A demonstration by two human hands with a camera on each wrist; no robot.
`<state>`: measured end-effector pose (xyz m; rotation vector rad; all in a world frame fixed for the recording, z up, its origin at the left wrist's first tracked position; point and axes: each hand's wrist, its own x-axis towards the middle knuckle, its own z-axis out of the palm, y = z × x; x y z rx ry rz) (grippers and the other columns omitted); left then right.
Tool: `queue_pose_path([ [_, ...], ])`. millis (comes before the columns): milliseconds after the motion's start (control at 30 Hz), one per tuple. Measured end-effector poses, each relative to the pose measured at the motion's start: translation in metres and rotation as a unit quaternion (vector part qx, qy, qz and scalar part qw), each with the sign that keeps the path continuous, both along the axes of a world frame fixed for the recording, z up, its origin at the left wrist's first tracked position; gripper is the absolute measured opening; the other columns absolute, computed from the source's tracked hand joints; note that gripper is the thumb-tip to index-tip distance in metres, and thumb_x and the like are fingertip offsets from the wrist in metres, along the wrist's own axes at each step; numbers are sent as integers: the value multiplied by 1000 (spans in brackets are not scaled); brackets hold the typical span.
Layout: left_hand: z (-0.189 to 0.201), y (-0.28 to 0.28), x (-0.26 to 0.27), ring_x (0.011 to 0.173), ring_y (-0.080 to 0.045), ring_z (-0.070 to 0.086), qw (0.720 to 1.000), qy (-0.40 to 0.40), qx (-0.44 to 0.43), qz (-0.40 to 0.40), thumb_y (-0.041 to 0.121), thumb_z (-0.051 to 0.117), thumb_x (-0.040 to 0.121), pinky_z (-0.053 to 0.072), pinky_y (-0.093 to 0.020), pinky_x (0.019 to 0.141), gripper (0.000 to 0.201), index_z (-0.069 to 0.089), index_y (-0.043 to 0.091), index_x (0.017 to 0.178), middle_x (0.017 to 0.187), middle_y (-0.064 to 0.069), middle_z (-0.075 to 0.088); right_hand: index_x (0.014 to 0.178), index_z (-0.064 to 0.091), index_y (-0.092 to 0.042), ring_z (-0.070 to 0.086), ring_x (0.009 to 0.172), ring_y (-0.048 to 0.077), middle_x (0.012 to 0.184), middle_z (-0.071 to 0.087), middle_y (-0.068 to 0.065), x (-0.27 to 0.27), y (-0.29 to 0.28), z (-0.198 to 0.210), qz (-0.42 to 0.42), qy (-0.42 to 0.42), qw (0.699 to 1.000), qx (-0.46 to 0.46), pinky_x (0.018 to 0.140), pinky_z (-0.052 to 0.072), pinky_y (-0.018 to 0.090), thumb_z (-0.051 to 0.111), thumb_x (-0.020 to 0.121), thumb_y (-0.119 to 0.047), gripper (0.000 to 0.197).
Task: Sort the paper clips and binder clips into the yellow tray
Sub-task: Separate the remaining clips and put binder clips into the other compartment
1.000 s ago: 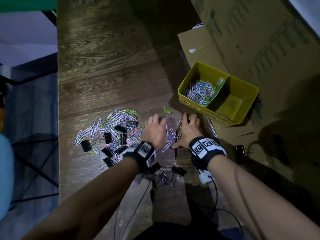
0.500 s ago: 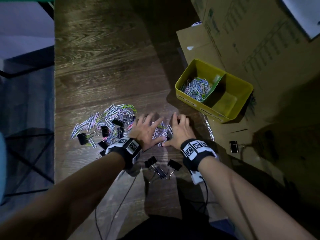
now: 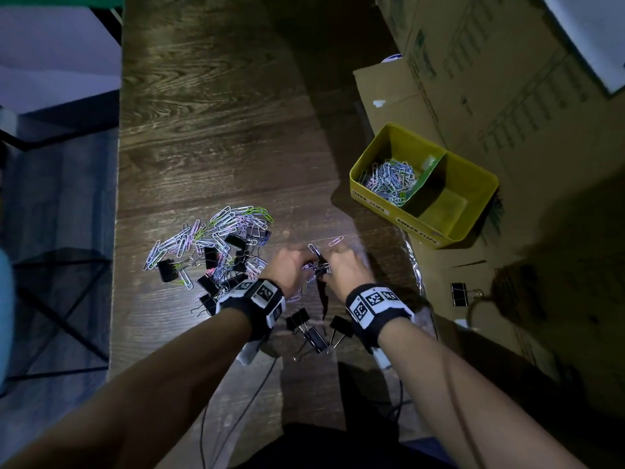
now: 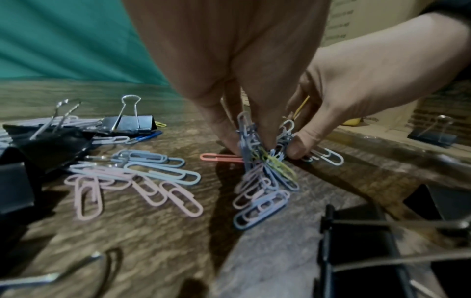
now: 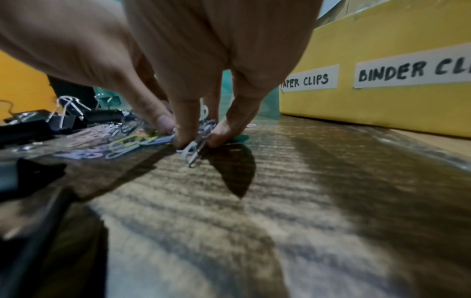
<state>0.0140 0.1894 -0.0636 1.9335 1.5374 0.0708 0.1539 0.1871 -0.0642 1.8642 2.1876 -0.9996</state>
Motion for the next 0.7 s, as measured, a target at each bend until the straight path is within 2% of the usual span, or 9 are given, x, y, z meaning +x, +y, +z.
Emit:
queue_pose_path([
  [133,1,2,-2,96,-25,65,997,-37,-5,68,13,68,81,48,-30,88,22,72,15,102,102,-12,71,116,63,-8,61,102,34,117,56,16,0,-1,-1,-17,8,1000,23,89,51,39,59,85,-3,32],
  [200,1,3,0,85,-24,68,994,-52,-22,96,16,70,80,51,-28,81,20,73,15,100,97,-11,73,114,65,-9,63,97,31,108,62,16,3,0,-4,-58,18,998,28,87,53,36,57,86,0,30],
  [267,0,5,0,76,-25,70,986,-79,-54,134,16,74,78,54,-31,74,18,74,15,96,92,-10,73,114,67,-12,65,93,28,105,65,16,8,1,-5,-131,38,990,14,86,54,32,57,89,-6,28],
  [367,-6,11,-5,75,-20,69,955,-155,-116,226,14,78,72,56,-34,76,19,75,19,89,88,-4,74,112,69,-17,67,91,26,107,68,16,16,6,-5,-224,105,969,-5,88,53,31,63,87,-15,26],
  [500,1,20,-9,70,-20,60,899,-276,-177,289,-2,75,70,51,-34,79,20,74,12,84,67,4,72,106,72,-15,67,91,21,104,72,10,30,11,-4,-287,188,939,-6,90,52,30,67,84,-10,22],
  [567,5,25,-12,61,-13,62,891,-296,-185,290,-4,73,71,54,-25,70,20,73,10,85,64,6,71,105,72,-15,67,87,20,104,72,12,38,13,-5,-332,232,914,-26,86,54,29,67,84,-9,22],
  [633,11,31,-15,57,-9,64,879,-320,-195,296,-3,73,71,55,-20,63,19,74,14,80,67,1,73,106,71,-10,66,85,21,103,71,16,44,15,-2,-369,285,884,-39,82,54,28,66,85,-4,23],
  [700,19,40,-17,57,-8,65,866,-345,-202,300,-3,73,71,56,-18,60,17,74,12,79,69,-2,73,106,70,-5,66,89,24,104,70,16,49,16,8,-391,329,859,-21,90,53,37,66,83,0,25],
])
